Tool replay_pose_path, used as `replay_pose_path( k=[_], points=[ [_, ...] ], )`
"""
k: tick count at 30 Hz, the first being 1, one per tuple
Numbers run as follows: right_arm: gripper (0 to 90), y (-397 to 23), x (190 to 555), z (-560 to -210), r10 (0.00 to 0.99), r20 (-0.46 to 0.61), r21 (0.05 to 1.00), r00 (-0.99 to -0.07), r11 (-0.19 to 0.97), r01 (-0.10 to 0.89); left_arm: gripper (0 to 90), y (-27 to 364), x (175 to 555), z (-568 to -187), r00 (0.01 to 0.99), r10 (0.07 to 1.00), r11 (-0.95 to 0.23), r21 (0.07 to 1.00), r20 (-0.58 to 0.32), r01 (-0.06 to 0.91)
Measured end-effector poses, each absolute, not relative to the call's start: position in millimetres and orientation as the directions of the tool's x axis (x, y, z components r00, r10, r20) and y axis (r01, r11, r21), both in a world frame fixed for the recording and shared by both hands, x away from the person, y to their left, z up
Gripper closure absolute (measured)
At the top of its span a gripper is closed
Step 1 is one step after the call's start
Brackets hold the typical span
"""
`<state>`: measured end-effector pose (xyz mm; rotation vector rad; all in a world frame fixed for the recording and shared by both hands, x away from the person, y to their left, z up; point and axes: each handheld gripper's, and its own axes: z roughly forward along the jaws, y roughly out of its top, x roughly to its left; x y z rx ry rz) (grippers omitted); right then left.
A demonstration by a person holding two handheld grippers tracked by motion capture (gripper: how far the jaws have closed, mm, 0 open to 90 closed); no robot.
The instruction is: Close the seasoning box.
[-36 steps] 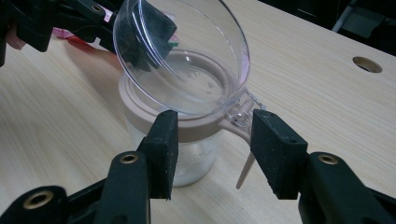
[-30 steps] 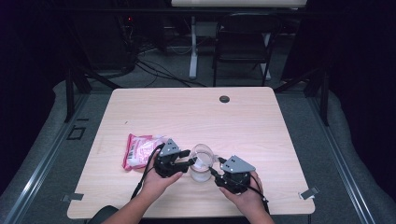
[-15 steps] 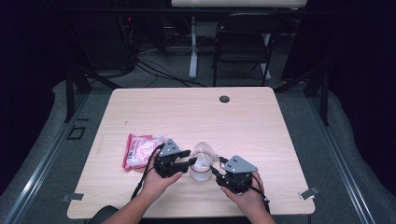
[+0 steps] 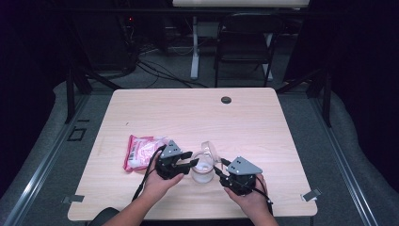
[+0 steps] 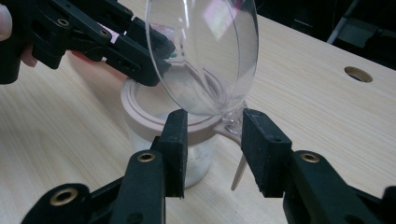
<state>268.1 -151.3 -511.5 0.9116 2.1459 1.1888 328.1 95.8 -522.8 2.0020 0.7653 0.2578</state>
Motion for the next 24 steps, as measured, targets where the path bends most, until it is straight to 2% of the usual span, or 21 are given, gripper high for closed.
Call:
replay_pose_path(
  k=[8, 19, 24],
  points=[
    [65.0, -158.1, 267.6, -508.2, 0.773, -0.098, 0.885, -0.626, 0.356, 0.301, 60.7, 95.9, 328.0, -522.7, 0.785, 0.608, -0.363, 0.838, -0.119, 0.408],
    [65.2, -162.9, 269.7, -508.7, 0.781, -0.068, 0.885, -0.620, 0.334, 0.323, 60.8, 95.8, 327.8, -522.8, 0.784, 0.610, -0.362, 0.838, -0.117, 0.407],
    [63.3, -163.5, 272.8, -510.2, 0.791, -0.002, 0.892, -0.611, 0.277, 0.356, 60.3, 95.8, 327.7, -522.9, 0.781, 0.613, -0.359, 0.838, -0.120, 0.411]
  ],
)
